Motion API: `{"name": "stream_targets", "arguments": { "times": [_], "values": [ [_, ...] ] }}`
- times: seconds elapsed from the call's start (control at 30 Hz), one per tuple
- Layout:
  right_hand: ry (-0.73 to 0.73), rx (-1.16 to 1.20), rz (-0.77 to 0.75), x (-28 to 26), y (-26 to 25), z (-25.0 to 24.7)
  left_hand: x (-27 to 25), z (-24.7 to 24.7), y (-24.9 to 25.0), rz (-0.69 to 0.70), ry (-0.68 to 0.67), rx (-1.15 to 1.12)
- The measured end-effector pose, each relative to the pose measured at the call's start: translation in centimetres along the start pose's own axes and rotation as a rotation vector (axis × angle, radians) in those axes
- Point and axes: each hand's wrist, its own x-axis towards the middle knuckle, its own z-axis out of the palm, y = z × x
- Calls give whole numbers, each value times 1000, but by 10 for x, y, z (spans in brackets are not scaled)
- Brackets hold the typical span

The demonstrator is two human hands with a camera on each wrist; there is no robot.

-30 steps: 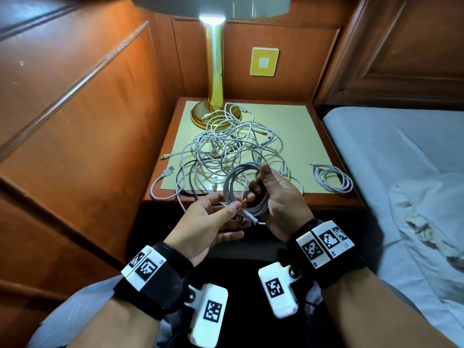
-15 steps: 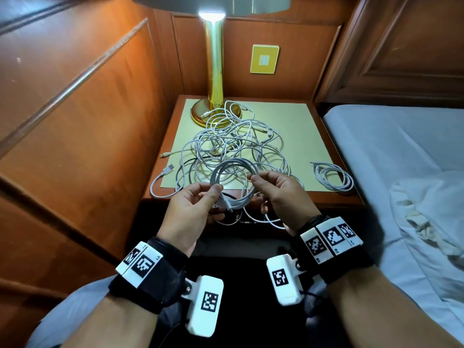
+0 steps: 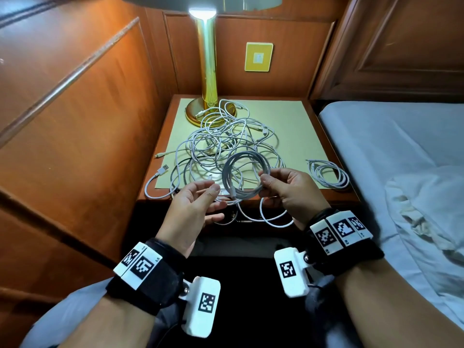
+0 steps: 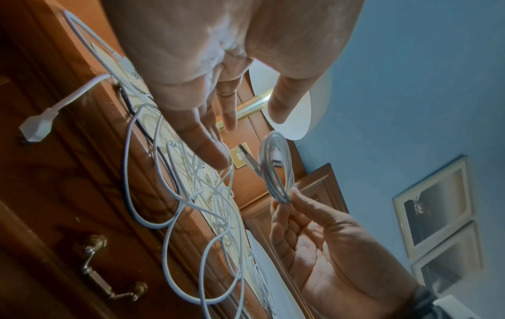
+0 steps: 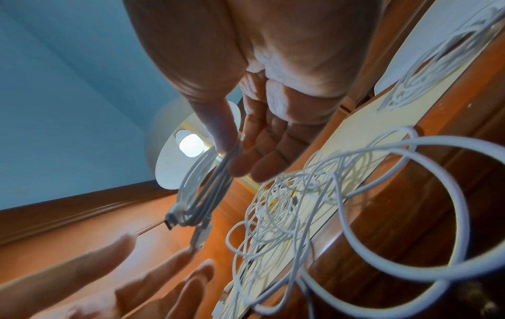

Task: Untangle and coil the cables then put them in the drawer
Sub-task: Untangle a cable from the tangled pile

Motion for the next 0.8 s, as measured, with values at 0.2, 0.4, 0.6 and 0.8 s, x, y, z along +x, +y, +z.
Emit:
{"name": "stream_targets", "arguments": {
  "times": [0.2, 0.4, 0.6, 0.8],
  "values": [
    [172, 58, 13, 21, -13, -36, 16, 1, 8, 49, -12, 175],
    [430, 49, -27, 61, -11, -85, 62, 12, 20, 193, 15, 448],
    [600, -123, -51, 109, -6, -126, 92, 34, 26, 243, 20, 480],
    [709, -302, 38, 147, -5, -157, 100, 67, 20, 297, -71, 492]
  ]
}}
